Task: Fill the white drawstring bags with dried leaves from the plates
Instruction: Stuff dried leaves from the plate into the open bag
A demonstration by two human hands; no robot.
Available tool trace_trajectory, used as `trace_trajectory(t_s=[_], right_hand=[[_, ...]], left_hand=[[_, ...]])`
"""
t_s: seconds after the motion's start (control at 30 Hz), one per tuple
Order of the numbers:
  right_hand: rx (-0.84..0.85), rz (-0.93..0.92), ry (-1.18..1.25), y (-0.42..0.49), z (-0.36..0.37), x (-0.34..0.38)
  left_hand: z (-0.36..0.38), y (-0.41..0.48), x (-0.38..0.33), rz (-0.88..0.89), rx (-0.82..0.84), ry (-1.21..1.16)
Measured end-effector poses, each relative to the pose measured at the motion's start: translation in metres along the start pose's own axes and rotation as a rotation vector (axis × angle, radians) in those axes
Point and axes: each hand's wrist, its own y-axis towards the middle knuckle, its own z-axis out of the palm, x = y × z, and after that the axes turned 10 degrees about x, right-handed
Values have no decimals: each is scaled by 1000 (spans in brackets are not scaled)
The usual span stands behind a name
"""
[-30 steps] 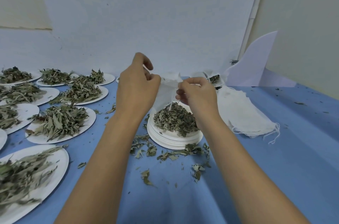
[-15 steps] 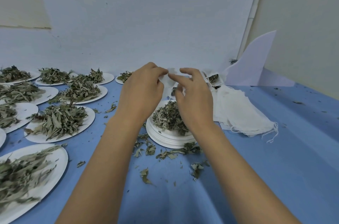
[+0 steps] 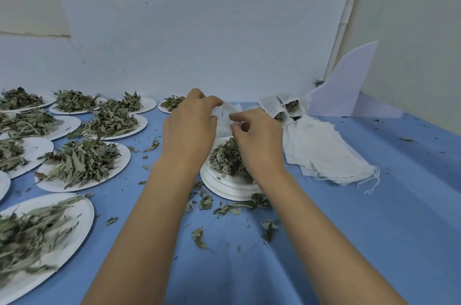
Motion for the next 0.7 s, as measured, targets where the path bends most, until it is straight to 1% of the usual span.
trace_trajectory(t_s=[0.13, 0.3, 0.37, 0.43, 0.57, 0.63, 0.7], right_hand=[[44, -26, 12, -3, 9, 2], [42, -70, -9, -3, 14, 5], [45, -59, 2, -4, 14, 4], [52, -24, 17, -4, 14, 2], [73, -3, -26, -3, 12, -4], [134, -19, -59, -2, 9, -7], [219, -23, 35, -2, 6, -10]], left_hand=[[6, 0, -1, -52, -41, 6], [8, 0, -1, -99, -82, -175], [10, 0, 1, -88, -87, -179], [11, 1, 5, -64, -59, -169], [10, 4, 11, -16, 81, -131], [11, 4, 12, 1, 144, -93], [13, 4, 12, 0, 162, -60]])
